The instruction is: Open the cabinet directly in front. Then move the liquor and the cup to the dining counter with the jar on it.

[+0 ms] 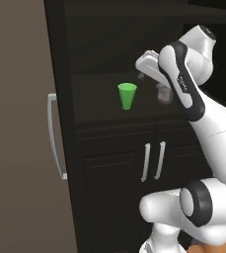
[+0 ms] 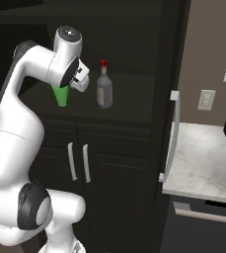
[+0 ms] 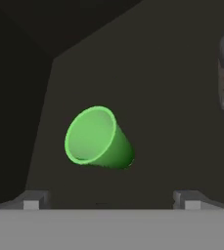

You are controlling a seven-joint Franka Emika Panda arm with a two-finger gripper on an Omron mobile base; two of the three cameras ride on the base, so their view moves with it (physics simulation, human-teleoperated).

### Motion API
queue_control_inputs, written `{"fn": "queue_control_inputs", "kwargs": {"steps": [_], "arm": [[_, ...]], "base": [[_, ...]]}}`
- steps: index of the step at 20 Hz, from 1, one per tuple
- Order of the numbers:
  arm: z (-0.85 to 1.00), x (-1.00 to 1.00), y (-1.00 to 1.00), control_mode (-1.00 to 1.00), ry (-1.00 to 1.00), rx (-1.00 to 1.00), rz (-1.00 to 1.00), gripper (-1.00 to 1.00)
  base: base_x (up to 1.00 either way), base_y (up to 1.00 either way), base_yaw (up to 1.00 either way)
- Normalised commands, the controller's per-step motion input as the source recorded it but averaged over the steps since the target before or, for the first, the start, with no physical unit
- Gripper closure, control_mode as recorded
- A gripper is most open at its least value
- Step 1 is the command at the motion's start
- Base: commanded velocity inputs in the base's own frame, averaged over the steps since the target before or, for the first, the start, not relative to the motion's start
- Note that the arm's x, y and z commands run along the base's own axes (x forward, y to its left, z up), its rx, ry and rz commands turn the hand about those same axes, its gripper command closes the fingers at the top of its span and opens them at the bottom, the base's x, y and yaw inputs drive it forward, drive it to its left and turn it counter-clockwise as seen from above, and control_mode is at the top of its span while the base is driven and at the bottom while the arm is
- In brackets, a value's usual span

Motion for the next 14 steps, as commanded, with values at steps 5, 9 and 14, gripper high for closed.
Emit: {"fn": "queue_control_inputs", "kwargs": {"steps": [5,9,14], "arm": [[-0.15,0.43,0.00,-1.00,0.00,-0.02,0.00,-1.00],[-0.22,0.24,0.00,-1.00,0.00,-0.02,0.00,-1.00],[-0.20,0.20,0.00,-1.00,0.00,-0.01,0.00,-1.00]], "base": [[0.00,0.00,0.00],[0.00,0.00,0.00],[0.00,0.00,0.00]]}}
